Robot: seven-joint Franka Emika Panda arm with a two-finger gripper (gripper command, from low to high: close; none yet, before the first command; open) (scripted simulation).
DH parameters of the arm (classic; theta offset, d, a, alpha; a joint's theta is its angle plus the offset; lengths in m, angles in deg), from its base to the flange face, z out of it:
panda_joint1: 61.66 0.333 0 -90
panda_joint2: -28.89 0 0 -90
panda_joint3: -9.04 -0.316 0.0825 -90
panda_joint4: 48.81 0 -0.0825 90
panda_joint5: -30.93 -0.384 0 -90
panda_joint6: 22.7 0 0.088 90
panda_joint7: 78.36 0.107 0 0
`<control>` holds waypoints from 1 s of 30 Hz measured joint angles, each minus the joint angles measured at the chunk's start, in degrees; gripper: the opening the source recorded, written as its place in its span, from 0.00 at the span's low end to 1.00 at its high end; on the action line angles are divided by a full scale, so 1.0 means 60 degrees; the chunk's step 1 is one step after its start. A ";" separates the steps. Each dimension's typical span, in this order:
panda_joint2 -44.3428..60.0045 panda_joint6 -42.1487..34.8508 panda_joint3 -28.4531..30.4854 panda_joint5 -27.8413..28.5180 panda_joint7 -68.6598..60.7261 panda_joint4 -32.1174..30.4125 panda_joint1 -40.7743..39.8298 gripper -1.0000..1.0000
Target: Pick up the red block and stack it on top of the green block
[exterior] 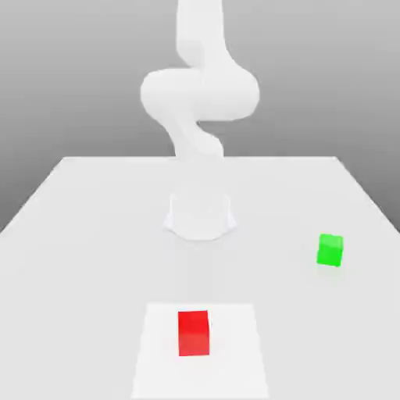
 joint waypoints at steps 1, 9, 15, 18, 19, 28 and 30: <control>0.0391 0.0218 0.0010 0.0007 -0.0041 -0.0197 -0.0001 0.50; 0.3205 0.1793 0.0142 0.0063 -0.0332 -0.1629 0.0035 0.50; 0.5282 0.2956 0.0221 0.0036 -0.0598 -0.2688 0.0040 0.50; 0.6321 0.3538 0.0235 -0.0008 -0.0752 -0.3217 0.0019 0.50; 0.6667 0.3732 0.0240 -0.0028 -0.0806 -0.3394 0.0016 0.50; 0.9312 0.5834 0.0097 -0.0209 -0.1002 -0.3357 -0.0098 0.00; 0.9312 0.5833 0.0096 -0.0201 -0.0994 -0.3357 -0.0101 0.00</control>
